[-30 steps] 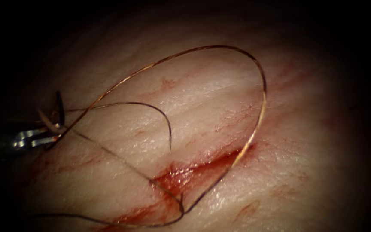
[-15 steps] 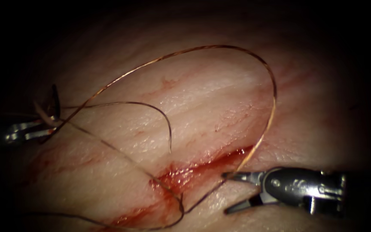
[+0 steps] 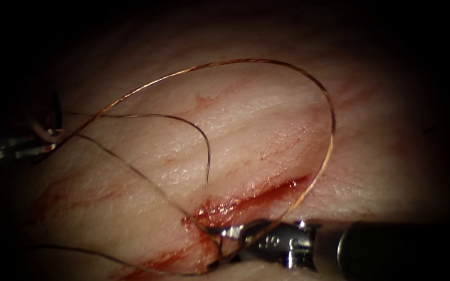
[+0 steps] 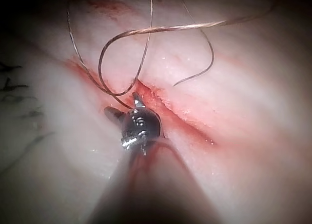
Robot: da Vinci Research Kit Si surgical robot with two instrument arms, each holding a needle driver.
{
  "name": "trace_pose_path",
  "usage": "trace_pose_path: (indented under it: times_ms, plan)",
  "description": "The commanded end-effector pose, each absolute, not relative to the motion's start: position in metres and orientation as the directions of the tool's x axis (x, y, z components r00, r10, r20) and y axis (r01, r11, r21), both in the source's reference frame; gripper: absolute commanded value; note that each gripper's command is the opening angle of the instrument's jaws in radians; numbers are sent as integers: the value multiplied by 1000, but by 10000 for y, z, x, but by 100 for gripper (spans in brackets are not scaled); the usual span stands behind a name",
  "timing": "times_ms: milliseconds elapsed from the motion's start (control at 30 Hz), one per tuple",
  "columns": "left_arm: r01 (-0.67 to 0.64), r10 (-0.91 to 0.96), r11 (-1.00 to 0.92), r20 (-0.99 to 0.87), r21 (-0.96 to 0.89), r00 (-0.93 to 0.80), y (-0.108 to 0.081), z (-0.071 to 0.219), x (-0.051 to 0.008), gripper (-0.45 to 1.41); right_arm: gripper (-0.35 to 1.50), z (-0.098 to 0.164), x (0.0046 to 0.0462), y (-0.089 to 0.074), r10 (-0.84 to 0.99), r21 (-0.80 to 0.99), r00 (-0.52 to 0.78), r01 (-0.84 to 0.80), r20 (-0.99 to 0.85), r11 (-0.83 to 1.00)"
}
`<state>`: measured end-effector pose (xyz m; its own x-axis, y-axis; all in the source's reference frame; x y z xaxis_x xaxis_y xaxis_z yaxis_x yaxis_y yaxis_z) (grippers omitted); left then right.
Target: Wound Closure
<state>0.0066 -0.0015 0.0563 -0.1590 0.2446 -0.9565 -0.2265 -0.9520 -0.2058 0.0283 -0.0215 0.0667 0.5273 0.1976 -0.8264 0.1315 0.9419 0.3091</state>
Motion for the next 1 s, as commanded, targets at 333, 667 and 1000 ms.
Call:
trace_pose_path:
  times_ms: [333,667,1000]
  plan:
    - [-225,245,-952,-957,-207,-157,-20,571,61,-45,-35,667,289,-221,188,325,537,171,-822,930]
    - [-231,245,-951,-957,-206,-155,-19,571,66,-45,-35,612,235,-263,170,331,567,195,-806,923]
    - [-232,244,-951,-957,-205,-156,-20,572,65,-45,-35,488,173,-317,196,381,558,236,-807,894]
